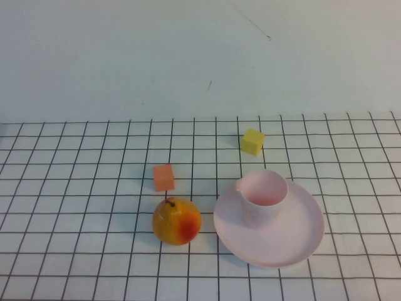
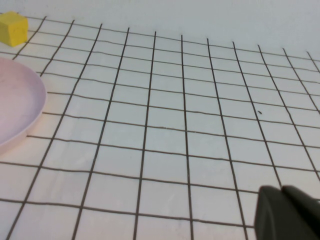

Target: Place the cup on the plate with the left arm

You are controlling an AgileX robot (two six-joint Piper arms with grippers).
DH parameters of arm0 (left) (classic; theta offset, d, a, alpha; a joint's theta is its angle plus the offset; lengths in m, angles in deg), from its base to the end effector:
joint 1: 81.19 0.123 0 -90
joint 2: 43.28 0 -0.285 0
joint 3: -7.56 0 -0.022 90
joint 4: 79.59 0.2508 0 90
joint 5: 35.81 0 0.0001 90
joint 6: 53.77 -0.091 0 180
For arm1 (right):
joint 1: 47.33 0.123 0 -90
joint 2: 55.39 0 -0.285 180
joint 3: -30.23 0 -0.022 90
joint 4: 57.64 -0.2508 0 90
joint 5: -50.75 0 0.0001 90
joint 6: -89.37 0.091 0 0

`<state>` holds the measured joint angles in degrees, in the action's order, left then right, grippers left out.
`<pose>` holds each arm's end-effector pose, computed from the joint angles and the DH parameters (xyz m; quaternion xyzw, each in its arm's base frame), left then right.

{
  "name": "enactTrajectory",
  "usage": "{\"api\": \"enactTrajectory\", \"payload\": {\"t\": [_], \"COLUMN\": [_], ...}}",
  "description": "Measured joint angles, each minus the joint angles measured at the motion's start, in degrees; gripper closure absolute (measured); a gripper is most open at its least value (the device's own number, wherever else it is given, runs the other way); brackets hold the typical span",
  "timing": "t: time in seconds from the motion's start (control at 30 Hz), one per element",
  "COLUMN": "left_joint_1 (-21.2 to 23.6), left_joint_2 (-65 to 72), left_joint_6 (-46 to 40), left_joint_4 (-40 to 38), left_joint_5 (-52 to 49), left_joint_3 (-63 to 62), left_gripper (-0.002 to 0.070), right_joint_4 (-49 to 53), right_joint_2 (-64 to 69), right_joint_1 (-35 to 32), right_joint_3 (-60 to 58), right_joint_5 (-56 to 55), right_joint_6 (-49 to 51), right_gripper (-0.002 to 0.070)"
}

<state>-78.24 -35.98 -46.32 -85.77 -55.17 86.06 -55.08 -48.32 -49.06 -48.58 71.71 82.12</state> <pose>0.0537 -0.0005 0.1758 -0.1013 0.7871 -0.0689 0.6045 0.0527 -0.0031 0.1716 -0.0506 0.8013 -0.0654 0.5925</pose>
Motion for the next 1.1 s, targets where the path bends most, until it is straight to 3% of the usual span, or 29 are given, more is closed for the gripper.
{"api": "enactTrajectory", "payload": {"t": [1.1], "left_joint_1": [0.0], "left_joint_2": [0.0], "left_joint_6": [1.85], "left_joint_4": [3.53], "left_joint_5": [0.0], "left_joint_3": [0.0], "left_gripper": [0.0677], "right_joint_4": [0.0], "right_joint_2": [0.0], "right_joint_1": [0.0], "right_joint_3": [0.0], "right_joint_5": [0.0], "right_joint_6": [0.0], "right_gripper": [0.0678]}}
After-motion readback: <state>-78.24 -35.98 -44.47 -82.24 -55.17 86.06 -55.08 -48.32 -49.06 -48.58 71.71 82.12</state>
